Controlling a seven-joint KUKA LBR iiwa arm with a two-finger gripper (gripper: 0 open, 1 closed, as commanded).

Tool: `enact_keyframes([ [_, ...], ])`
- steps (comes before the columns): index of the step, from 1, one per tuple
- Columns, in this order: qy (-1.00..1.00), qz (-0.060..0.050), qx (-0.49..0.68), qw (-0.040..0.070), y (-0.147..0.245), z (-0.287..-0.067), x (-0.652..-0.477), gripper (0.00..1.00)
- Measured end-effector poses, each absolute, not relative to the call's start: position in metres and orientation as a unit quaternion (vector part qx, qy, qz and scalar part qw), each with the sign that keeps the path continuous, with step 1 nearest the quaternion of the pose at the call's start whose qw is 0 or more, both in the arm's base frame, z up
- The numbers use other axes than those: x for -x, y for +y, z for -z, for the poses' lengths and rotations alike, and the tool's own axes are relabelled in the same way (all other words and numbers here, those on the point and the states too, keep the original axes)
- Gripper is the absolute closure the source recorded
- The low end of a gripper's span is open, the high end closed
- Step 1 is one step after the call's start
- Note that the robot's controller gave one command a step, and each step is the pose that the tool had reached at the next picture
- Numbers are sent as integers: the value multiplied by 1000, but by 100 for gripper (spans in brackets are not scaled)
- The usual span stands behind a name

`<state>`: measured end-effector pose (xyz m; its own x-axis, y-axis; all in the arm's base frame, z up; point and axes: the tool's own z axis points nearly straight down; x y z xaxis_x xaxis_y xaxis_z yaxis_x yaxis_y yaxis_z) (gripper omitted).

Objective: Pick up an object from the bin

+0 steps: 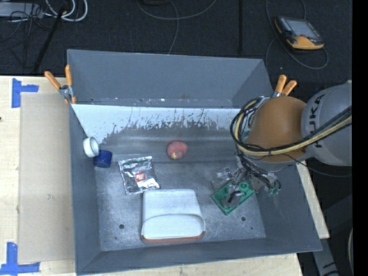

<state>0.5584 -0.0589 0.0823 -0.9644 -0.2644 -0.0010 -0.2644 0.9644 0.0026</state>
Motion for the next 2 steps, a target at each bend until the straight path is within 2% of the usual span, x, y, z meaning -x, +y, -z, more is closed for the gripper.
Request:
enact_keyframes([
  [1, 975, 1, 222, 3, -62, -228, -532, 100],
  [2, 953, -2, 303, -4, -88, -107, -487, 100],
])
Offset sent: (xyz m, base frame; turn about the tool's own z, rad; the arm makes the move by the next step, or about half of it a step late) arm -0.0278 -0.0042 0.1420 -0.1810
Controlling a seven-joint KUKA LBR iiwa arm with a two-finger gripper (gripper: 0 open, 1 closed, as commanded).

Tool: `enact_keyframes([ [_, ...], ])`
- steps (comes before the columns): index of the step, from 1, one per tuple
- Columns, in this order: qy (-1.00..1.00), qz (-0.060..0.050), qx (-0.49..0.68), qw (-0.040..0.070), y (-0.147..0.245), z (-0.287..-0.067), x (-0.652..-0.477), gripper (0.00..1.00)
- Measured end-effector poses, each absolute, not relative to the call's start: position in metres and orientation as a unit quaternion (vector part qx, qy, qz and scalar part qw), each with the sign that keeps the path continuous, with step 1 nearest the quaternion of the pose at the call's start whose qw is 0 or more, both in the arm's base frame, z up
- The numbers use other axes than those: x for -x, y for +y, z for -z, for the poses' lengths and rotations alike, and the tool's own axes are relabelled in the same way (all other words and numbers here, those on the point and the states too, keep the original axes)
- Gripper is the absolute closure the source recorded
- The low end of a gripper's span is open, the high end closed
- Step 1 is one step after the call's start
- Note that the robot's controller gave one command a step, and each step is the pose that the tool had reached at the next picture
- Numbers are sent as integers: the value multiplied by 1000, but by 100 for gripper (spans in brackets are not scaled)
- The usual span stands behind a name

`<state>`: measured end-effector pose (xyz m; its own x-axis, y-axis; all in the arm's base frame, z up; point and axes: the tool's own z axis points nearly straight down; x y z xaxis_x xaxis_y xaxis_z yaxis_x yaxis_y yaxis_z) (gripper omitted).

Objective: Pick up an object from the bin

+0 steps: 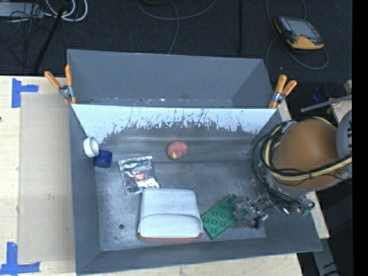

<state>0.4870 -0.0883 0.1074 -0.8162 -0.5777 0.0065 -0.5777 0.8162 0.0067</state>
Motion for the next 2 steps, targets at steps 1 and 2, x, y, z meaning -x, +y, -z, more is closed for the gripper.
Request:
enact_keyframes([
  [1, -953, 1, -304, 1, -88, -111, -489, 0],
  [2, -953, 2, -302, 2, -34, -67, -499, 0],
])
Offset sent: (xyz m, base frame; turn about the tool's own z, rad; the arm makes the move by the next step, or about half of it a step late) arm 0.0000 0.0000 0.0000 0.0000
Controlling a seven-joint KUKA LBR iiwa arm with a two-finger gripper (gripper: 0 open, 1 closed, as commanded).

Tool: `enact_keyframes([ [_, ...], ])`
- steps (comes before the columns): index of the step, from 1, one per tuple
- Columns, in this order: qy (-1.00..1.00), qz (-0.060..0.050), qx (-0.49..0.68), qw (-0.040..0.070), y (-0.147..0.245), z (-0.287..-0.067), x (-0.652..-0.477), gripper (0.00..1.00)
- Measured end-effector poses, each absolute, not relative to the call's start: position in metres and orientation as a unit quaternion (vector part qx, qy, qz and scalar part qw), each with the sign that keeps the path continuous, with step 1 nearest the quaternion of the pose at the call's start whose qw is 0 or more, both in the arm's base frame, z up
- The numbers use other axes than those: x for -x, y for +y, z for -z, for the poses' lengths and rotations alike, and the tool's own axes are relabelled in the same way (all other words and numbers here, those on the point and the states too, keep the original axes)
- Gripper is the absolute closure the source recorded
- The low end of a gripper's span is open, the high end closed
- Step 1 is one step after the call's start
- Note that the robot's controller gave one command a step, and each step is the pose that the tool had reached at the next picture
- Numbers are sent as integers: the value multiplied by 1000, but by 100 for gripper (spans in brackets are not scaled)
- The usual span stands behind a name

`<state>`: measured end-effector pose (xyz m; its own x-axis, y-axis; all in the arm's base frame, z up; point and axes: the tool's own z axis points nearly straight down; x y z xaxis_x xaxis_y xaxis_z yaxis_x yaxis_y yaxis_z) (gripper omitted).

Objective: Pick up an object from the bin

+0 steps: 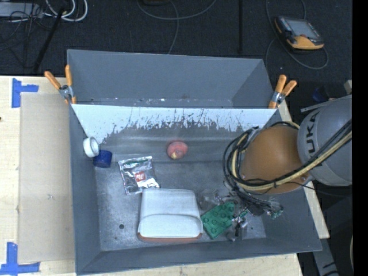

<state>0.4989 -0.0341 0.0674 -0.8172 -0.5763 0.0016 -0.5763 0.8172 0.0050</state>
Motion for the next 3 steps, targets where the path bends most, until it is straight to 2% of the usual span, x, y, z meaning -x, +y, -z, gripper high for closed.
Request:
enact_keyframes([
  [1, -953, 1, -302, 1, -36, -69, -499, 100],
  [2, -957, -1, -291, -3, -29, -198, -481, 100],
  [3, -951, -2, -309, -5, -31, -309, -508, 100],
])
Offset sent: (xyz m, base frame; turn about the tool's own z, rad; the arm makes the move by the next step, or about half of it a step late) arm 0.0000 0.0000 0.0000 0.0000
